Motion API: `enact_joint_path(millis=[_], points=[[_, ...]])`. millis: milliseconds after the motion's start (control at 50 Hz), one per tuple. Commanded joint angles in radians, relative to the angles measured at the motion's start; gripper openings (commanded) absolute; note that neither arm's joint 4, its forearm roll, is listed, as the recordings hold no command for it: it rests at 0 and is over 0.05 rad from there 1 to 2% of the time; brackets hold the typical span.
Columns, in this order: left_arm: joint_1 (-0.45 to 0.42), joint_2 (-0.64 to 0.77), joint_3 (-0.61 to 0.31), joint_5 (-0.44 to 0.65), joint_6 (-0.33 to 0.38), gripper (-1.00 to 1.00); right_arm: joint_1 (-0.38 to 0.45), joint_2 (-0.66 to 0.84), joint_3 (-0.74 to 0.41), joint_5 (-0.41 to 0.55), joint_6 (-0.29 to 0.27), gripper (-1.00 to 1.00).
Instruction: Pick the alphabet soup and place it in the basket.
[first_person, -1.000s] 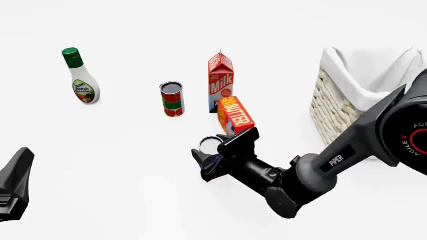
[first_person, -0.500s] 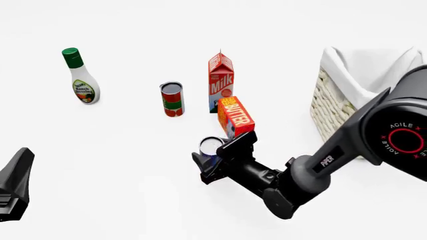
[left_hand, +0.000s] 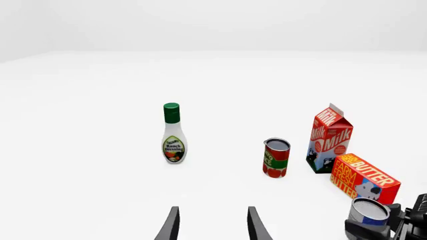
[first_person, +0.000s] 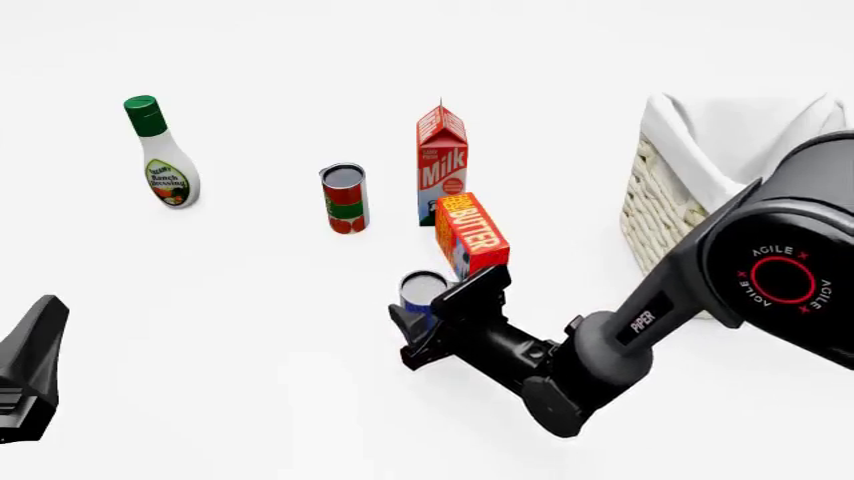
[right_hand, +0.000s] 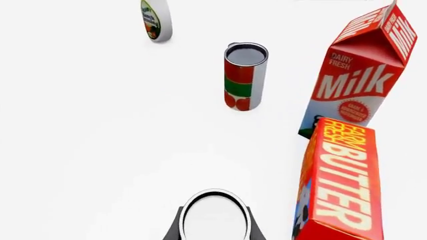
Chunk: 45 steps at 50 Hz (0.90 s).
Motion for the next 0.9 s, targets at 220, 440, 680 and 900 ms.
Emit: enact_joint_path(millis=[220, 440, 680, 900], points=[[0.000, 0.000, 0.000, 0.000, 0.000, 1.00, 0.006, -0.010, 0.015, -0.002, 0.012, -1.00], [0.000, 0.000, 0.000, 0.000, 0.000, 1.00, 0.015, -0.110, 0.054, 0.015, 0.011, -1.00], [0.000, 0.000, 0.000, 0.000, 0.000, 1.00, 0.020, -0.263, 0.121, 0.037, -0.002, -1.00], [0.000, 0.000, 0.000, 0.000, 0.000, 1.00, 0.020, -0.439, 0.188, 0.080, -0.018, -1.00]])
